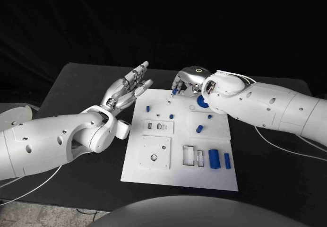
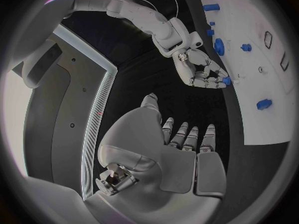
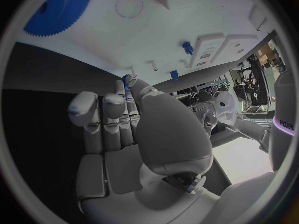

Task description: Assemble the parts on the task board

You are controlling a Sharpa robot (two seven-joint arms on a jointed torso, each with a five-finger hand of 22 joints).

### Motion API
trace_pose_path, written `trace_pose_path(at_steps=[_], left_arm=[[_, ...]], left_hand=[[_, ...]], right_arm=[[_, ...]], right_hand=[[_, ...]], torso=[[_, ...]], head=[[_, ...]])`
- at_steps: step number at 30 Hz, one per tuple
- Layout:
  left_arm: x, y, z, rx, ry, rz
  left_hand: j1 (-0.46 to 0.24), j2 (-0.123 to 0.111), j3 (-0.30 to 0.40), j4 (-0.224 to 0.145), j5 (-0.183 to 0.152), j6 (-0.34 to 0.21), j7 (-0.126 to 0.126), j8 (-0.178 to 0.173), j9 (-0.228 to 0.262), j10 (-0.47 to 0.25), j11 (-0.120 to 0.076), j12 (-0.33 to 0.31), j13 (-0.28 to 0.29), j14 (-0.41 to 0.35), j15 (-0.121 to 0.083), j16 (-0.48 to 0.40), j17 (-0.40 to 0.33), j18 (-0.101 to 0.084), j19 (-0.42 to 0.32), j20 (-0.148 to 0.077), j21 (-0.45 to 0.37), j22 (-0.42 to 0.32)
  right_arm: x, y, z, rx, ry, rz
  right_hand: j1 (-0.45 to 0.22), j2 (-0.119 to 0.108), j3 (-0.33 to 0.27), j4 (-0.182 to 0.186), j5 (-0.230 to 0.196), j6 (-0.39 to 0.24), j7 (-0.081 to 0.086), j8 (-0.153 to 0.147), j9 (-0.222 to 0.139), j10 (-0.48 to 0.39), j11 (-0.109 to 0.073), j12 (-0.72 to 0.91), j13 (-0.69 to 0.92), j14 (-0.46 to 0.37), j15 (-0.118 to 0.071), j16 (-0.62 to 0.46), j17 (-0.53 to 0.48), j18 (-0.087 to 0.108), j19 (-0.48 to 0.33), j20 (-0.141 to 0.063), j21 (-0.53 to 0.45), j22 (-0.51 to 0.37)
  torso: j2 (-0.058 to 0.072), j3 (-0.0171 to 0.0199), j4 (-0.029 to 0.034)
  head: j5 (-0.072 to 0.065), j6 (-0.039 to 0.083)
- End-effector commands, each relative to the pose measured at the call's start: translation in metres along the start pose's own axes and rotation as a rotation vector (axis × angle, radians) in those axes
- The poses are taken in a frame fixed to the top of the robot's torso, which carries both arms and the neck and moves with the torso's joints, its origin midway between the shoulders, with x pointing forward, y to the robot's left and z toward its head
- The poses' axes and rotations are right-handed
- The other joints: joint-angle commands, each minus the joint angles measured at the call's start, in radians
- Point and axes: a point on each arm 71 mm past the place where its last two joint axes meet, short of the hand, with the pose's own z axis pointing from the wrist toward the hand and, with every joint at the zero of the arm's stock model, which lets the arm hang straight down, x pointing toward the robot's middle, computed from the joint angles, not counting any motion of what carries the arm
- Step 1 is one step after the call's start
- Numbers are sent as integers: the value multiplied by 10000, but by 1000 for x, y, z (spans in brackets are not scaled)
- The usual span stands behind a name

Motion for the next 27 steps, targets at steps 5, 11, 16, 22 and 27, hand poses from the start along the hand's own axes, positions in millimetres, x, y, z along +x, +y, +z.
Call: trace_pose_path(at_steps=[5,11,16,22,27], left_arm=[[3,0,1,54,195,-180],[3,0,1,42,193,-187],[2,0,1,-9,154,-246],[2,0,1,-62,115,-306],[2,1,1,-98,105,-347]], left_hand=[[98,-8,60,11,33,-1,46,54,16,-1,47,39,16,7,73,-46,-16,167,5,59,67,13],[98,-8,60,11,33,-1,46,54,16,-1,47,39,16,7,73,-46,-16,167,5,59,67,13],[110,-5,63,12,36,7,62,55,17,1,53,40,16,7,80,-46,-16,167,9,65,70,15],[121,-4,65,13,38,21,80,58,19,1,61,39,16,7,88,-46,-16,167,11,71,73,16],[132,-3,66,14,40,27,101,59,20,2,73,38,16,7,92,-46,-16,167,13,77,75,17]], right_arm=[[2,3,1,-81,190,91],[5,4,3,-74,271,140],[6,7,3,-144,295,183],[8,9,4,-154,430,197],[10,9,4,-53,618,154]], right_hand=[[-76,-10,36,49,42,-99,52,-44,165,-101,9,-104,-4,-73,95,-81,-72,-99,-55,63,-48,-37],[-78,-14,50,53,31,-127,55,-70,162,-123,24,-138,-3,-101,107,-115,-118,-95,-78,76,-66,-47],[-80,-17,57,56,27,-141,57,-84,160,-134,31,-156,-2,-115,114,-126,-132,-92,-94,83,-81,-59],[-66,-53,89,43,23,-222,64,-153,147,-216,51,-242,-4,-182,131,-199,-229,-75,-160,105,-142,-109],[-52,-153,139,21,10,-482,82,-304,92,-448,120,-404,-8,-298,172,-308,-377,-41,-299,142,-283,-240]], torso=[[-3,1,5],[-4,0,12],[2,-1,13],[4,-7,0],[1,-2,-4]], head=[[-58,2],[-63,2],[-31,2],[-16,2],[-1,2]])
